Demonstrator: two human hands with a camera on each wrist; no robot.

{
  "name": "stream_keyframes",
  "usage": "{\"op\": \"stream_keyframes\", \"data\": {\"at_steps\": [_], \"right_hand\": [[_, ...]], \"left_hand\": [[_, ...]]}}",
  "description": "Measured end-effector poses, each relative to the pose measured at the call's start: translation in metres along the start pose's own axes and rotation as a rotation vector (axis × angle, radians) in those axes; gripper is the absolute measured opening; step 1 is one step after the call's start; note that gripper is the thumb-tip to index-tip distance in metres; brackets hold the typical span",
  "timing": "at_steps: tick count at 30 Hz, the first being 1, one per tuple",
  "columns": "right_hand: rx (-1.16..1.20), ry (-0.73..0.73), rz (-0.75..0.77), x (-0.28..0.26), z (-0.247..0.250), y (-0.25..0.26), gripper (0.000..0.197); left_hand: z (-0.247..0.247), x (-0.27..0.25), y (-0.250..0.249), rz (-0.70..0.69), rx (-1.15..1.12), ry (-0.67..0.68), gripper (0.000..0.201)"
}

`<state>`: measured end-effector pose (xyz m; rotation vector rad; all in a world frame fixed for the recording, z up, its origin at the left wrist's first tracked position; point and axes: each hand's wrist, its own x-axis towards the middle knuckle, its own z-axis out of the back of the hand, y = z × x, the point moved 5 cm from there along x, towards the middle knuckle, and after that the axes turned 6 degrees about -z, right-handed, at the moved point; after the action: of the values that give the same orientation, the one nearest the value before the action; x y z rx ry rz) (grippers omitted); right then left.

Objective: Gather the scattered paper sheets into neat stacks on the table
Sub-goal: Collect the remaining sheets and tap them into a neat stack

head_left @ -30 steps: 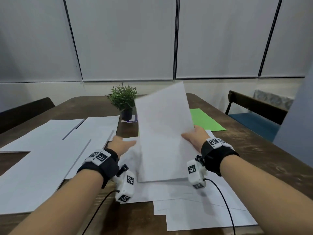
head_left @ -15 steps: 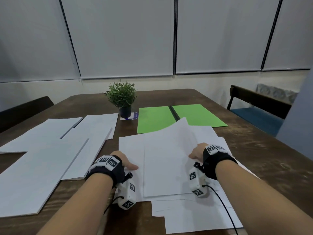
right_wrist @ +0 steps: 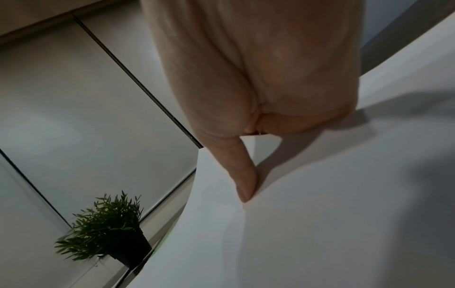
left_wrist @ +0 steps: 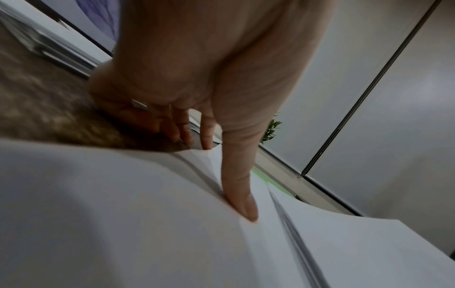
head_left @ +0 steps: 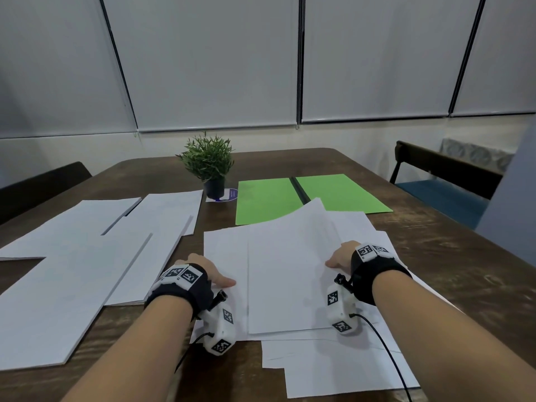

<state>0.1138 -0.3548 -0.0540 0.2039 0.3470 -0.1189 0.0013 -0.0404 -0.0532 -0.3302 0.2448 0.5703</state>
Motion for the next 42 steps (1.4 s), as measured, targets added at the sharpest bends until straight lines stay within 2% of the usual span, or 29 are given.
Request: {"op": "stream_keyframes", "data": {"at_steps": [1, 2, 5, 9, 12, 14, 16, 21, 23, 25, 27, 29, 31, 35, 39, 42], "right_hand": [[-0.011, -0.001, -0.002, 0.0, 0.0, 0.0, 0.048], [-0.015, -0.003, -0.008, -0.001, 0.0, 0.0, 0.048], [-0.01, -0.015, -0.014, -0.006, 0.002, 0.0, 0.047], [0.004, 0.003, -0.025, -0.008, 0.002, -0.001, 0.047], [0.035, 0.017, -0.039, -0.008, 0.0, -0.001, 0.045], [0.023, 0.018, -0.049, -0.01, 0.001, -0.001, 0.046], [0.018, 0.029, -0.05, -0.011, -0.002, -0.001, 0.047], [-0.017, 0.021, -0.027, -0.005, -0.004, 0.002, 0.044], [-0.016, 0.013, -0.007, -0.01, -0.002, 0.004, 0.041], [0.021, 0.029, -0.005, -0.009, -0.005, 0.003, 0.04], [0.177, 0.037, -0.03, -0.005, -0.006, -0.001, 0.04], [0.402, 0.035, -0.053, -0.003, -0.004, -0.006, 0.046], [0.49, 0.011, -0.05, 0.002, -0.003, -0.007, 0.058], [0.676, 0.0, -0.08, 0.006, -0.002, -0.012, 0.074], [0.794, 0.056, -0.061, 0.006, -0.003, -0.015, 0.076], [0.805, 0.138, -0.008, 0.023, -0.019, -0.009, 0.107]], "left_hand": [[-0.001, 0.006, 0.001, 0.004, 0.006, 0.001, 0.13], [-0.002, 0.005, 0.0, -0.01, -0.006, 0.01, 0.125], [-0.002, 0.007, -0.001, -0.04, -0.042, -0.012, 0.083], [-0.005, 0.007, 0.001, -0.056, -0.115, -0.006, 0.082], [0.001, 0.007, 0.003, -0.125, -0.153, -0.044, 0.062], [0.014, 0.007, 0.005, -0.186, -0.274, -0.126, 0.045], [0.037, 0.002, 0.012, -0.228, -0.362, -0.278, 0.034], [0.115, -0.022, 0.022, -0.28, -0.441, -0.699, 0.024], [0.14, -0.03, 0.022, -0.284, -0.474, -0.787, 0.027], [0.158, -0.033, 0.023, -0.279, -0.525, -0.818, 0.031], [0.169, -0.032, 0.024, -0.278, -0.585, -0.827, 0.034], [0.169, -0.031, 0.022, -0.289, -0.637, -0.792, 0.038], [0.156, -0.028, 0.015, -0.309, -0.658, -0.714, 0.04], [0.097, -0.018, -0.001, -0.279, -0.743, -0.486, 0.041], [0.038, -0.016, -0.028, -0.213, -0.478, -0.226, 0.052], [0.005, -0.023, -0.048, -0.196, -0.305, -0.066, 0.057]]}}
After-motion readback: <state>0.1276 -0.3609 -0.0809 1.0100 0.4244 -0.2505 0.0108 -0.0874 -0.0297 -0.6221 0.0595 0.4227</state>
